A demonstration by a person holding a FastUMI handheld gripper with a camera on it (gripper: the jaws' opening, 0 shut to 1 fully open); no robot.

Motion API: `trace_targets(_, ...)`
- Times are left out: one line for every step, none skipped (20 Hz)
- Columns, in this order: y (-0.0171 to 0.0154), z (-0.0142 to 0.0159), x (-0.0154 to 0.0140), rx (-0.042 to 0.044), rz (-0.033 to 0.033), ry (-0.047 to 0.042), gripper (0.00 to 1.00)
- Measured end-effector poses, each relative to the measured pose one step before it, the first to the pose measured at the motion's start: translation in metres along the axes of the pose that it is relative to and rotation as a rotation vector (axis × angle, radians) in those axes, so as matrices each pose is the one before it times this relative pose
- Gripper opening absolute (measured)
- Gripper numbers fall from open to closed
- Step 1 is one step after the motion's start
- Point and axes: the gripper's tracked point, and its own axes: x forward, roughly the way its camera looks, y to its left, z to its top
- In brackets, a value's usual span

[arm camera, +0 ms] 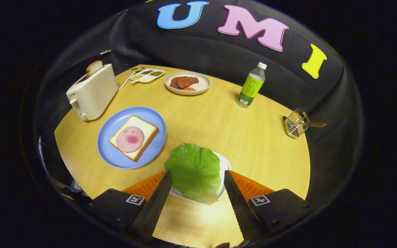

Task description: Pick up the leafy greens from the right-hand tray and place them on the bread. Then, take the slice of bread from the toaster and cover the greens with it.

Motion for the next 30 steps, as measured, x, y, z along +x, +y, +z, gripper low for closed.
trace_targets(0.00128, -0.00458, 0.00886, 0.00355, 0.01699, 0.01997, 0.94)
trace_targets(0.00071, -0.00439, 0.00986, 0.00259, 0.01521, 0.02134, 0.93)
trace_targets(-0.00040, -0.00260, 0.00741, -0.00116, 0.00996, 0.01540, 0.92)
trace_targets(-0.00115, -0.00166, 0.00737, -0.00429, 0.00725, 0.01441, 0.92)
trace_targets(-0.00181, -0.00137, 0.00699, -0.00523, 0.00692, 0.01489, 0.91)
trace_targets(-0.00088, -0.00305, 0.00682, -0.00392, 0.00777, 0.02055, 0.91)
trace_targets(-0.00051, -0.00136, 0.00524, -0.00115, 0.00849, 0.01601, 0.91)
trace_targets(-0.00007, -0.00269, 0.00432, 0.00089, 0.00917, 0.01778, 0.91)
trace_targets(0.00038, -0.00242, 0.00408, 0.00274, 0.01072, 0.01748, 0.90)
trace_targets(0.00081, -0.00228, 0.00434, 0.00144, 0.00685, 0.01494, 0.89)
trace_targets(0.00065, -0.00286, 0.00372, -0.00270, 0.00320, 0.01368, 0.88)
trace_targets(0.00487, -0.00359, -0.00025, 0.00604, 0.02251, 0.01539, 0.84)
trace_targets(0.00078, 0.00105, 0.00408, 0.01352, 0.00811, 0.00725, 0.83)
trace_targets(-0.00121, -0.00110, -0.00188, 0.00738, 0.00021, 0.01213, 0.72)
trace_targets(0.00004, 0.00020, -0.00029, 0.00153, 0.00026, 0.00777, 0.72)
trace_targets(0.00078, -0.00051, 0.00009, 0.00081, -0.00148, 0.00814, 0.66)
trace_targets(0.00150, 0.00109, 0.00020, -0.00530, 0.00066, 0.00453, 0.58)
trace_targets(0.00243, -0.00051, -0.00063, -0.00962, 0.00011, 0.00317, 0.39)
trace_targets(0.00245, 0.00010, 0.00057, -0.01485, 0.00339, 0.00179, 0.29)
trace_targets(0.00030, 0.00027, -0.00109, -0.01135, -0.00668, 0.00289, 0.19)
trace_targets(0.00149, 0.00034, -0.00173, -0.00771, 0.00168, 0.00074, 0.15)
trace_targets(-0.00117, -0.00051, 0.00095, -0.00221, -0.01311, 0.00222, 0.08)
trace_targets(-0.00295, -0.00019, -0.00212, 0.00065, -0.01018, -0.00044, 0.08)
trace_targets(-0.00111, 0.00044, -0.00346, 0.00719, -0.00639, -0.00647, 0.08)
trace_targets(-0.00171, 0.00266, -0.00405, 0.01036, -0.00457, -0.01329, 0.08)
trace_targets(-0.00311, 0.00289, -0.00643, 0.01302, -0.00524, -0.01557, 0.08)
trace_targets(-0.00399, 0.00433, -0.00729, 0.01469, -0.00752, -0.01761, 0.08)
trace_targets(-0.00159, 0.00433, -0.00815, 0.01653, 0.00042, -0.01738, 0.08)
trace_targets(-0.00036, 0.00566, -0.00769, 0.01484, 0.00296, -0.01906, 0.08)
trace_targets(0.00032, 0.00599, -0.00853, 0.00560, 0.00418, -0.01646, 0.08)
